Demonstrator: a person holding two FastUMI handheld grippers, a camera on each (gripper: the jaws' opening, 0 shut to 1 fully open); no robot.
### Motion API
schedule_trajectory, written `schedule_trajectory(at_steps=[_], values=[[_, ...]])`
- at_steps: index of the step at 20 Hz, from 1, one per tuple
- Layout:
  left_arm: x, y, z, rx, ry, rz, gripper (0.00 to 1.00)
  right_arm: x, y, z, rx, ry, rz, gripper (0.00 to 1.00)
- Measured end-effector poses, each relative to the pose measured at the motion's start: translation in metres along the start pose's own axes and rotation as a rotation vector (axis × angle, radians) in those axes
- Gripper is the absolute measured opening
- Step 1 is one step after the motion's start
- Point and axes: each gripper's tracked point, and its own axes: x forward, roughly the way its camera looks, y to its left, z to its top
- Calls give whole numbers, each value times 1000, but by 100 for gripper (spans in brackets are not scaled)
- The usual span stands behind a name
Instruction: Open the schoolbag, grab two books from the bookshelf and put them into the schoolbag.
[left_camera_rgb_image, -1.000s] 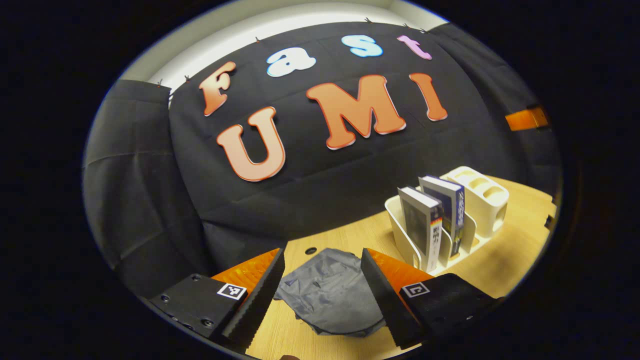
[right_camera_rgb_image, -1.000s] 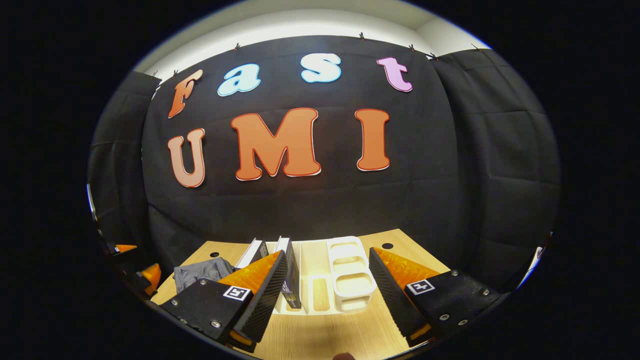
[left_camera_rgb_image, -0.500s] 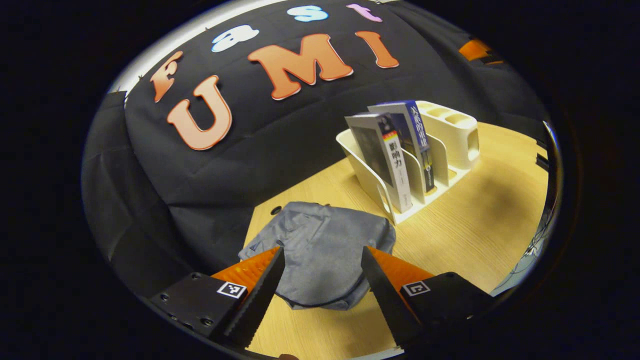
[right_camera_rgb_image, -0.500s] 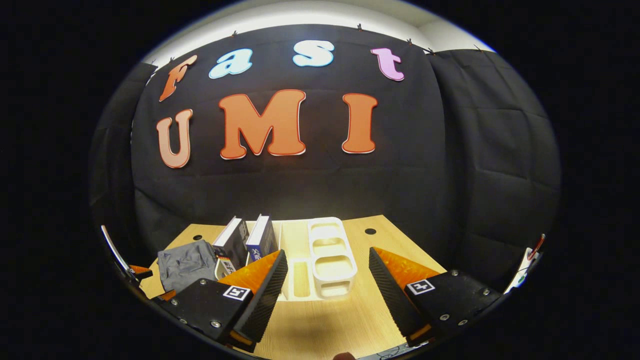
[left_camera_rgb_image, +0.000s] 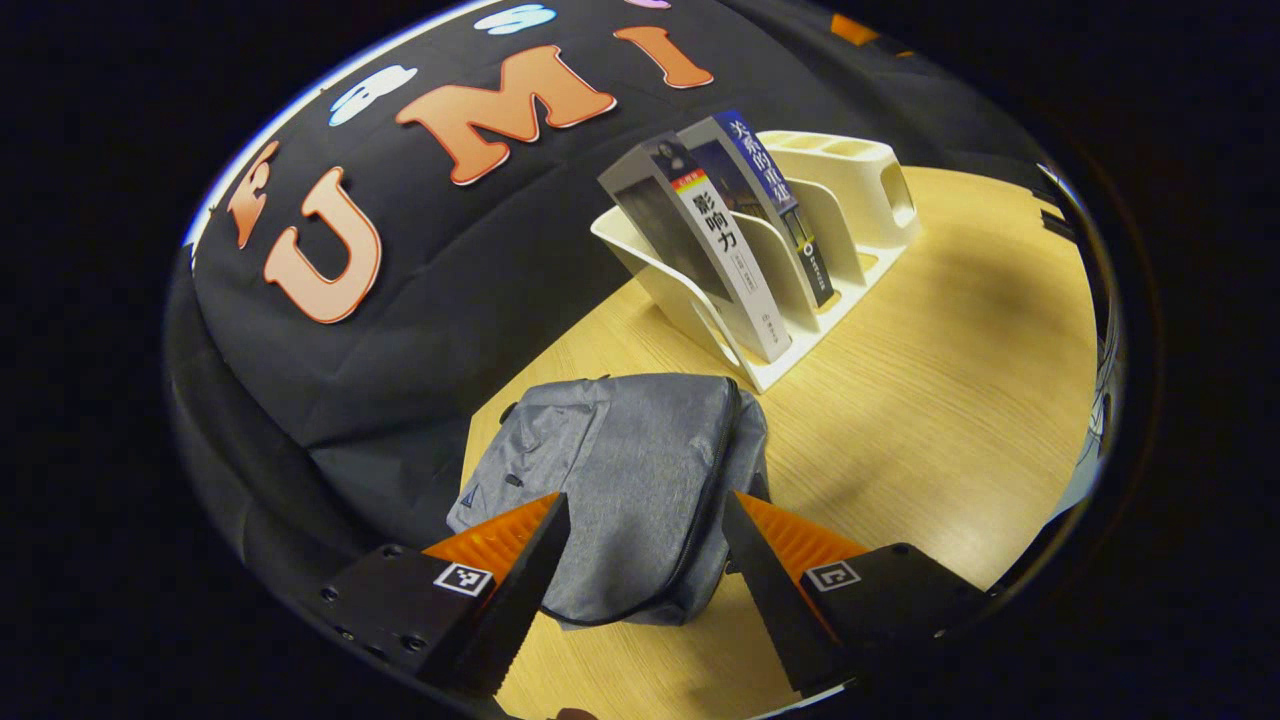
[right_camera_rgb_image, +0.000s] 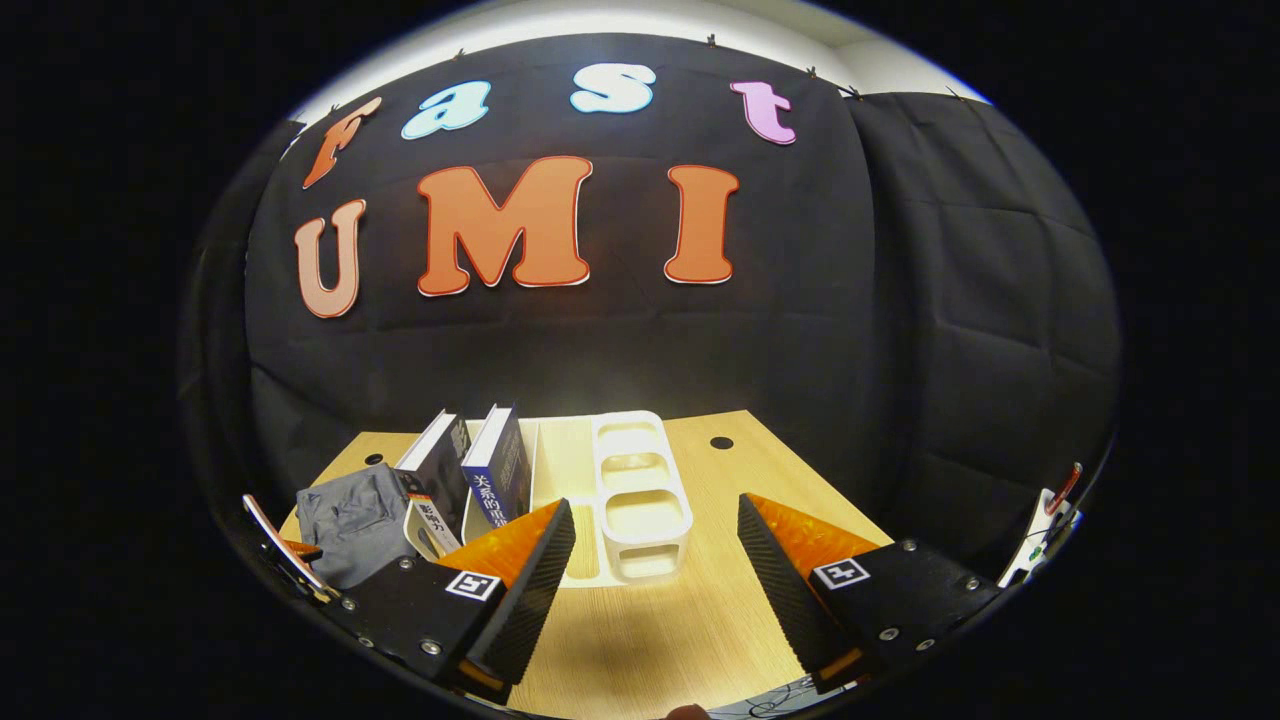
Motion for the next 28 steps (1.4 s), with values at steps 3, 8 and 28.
schedule_trajectory(at_steps=[3, 8, 28], values=[[13, -6, -10, -2, 51, -27, 97, 4, 2, 1, -1, 7, 3, 98], [28, -9, -17, 36, 93, -37, 98, 8, 5, 1, -3, 11, 2, 97], [17, 11, 6, 40, 148, -107, 2, 10, 23, 10, 108, 28, 92, 97]])
